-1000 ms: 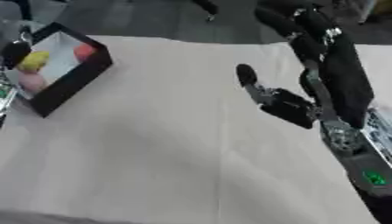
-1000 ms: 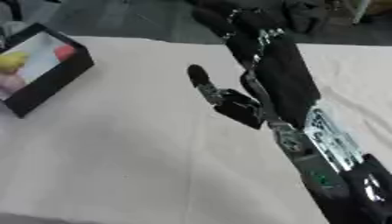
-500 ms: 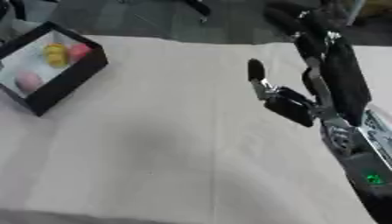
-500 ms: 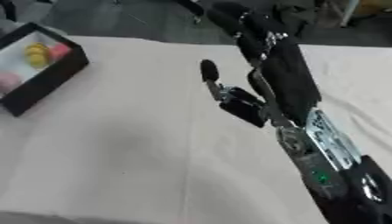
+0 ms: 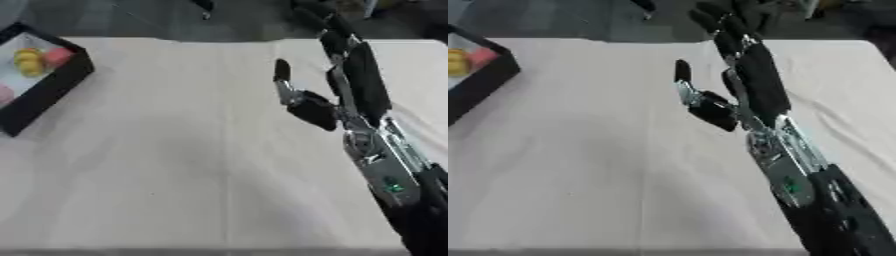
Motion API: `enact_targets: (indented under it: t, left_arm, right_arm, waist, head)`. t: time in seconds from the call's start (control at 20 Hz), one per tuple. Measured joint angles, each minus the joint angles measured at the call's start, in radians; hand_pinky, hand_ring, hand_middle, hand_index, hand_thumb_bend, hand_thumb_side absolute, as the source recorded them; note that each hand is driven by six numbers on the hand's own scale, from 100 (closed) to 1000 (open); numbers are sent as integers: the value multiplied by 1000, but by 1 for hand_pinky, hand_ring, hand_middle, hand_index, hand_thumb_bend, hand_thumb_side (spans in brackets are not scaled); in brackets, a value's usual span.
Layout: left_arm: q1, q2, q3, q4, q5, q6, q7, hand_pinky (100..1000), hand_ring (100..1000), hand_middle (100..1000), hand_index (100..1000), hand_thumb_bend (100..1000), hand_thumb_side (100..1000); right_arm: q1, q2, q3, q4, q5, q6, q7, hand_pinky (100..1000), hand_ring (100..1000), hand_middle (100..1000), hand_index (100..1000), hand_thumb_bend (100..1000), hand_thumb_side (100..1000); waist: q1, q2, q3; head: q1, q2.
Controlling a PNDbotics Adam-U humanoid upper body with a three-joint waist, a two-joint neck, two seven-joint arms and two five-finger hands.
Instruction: Pick up the objects with one hand, pass them to the other hand, and then place them into the box on the other side of the table.
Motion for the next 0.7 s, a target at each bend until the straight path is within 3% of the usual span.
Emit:
enact_targets:
  t: [0.35,0.7]
  left_arm:
    - [77,-162,-44,12,-13,-49,-49,735,1000,914,710,375,674]
    - [112,-214,-95,62,5,-75,-31,729,1000,915,705,343,698]
  right_arm:
    - [38,45,-39,6,-79,8,39,662,747,859,885,100,428]
    - [63,67,-53,-7,-127,3,76,658,743,853,880,100,433]
  waist:
    - [0,-7,-9]
    - [0,-8,-5]
  head:
    - [-23,6]
    - [-29,7]
